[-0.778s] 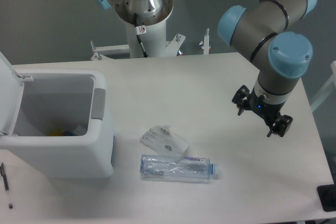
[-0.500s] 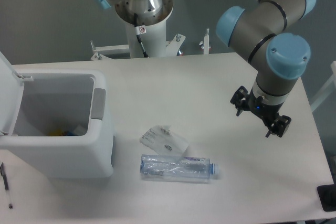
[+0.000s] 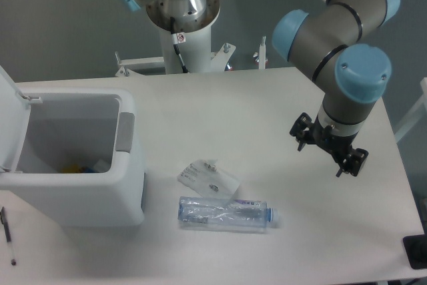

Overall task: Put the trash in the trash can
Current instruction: 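Move the open gripper over the crumpled white paper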

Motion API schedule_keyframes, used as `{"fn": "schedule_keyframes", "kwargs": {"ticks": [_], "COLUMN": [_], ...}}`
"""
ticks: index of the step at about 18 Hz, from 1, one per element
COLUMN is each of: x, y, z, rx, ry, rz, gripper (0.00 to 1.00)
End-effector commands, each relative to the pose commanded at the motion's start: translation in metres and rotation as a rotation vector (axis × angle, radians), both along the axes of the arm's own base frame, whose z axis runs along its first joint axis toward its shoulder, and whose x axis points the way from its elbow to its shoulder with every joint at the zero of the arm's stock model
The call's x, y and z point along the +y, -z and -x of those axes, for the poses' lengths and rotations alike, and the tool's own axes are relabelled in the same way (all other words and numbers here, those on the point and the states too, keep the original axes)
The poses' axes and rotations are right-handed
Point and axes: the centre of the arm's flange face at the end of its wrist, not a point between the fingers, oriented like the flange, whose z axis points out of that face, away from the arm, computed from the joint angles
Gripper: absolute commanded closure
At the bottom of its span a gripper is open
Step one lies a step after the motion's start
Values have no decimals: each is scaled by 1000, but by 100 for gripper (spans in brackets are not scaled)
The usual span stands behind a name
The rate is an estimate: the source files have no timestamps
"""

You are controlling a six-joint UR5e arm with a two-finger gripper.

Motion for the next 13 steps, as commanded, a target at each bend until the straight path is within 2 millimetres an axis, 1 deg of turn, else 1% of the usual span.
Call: {"fn": "schedule_keyframes", "kwargs": {"ticks": [4,5,7,9,11,13], "x": [15,22,28,36,37,34], "y": [3,2,2,2,8,12], "z": [-15,-22,-29,-38,-44,-60], "rx": [4,1,0,-3,-15,-33], "ry": [-44,-71,-148,-186,-193,-184], "rz": [-13,-18,-21,-24,-16,-4], "gripper": [0,0,0,0,0,0]}}
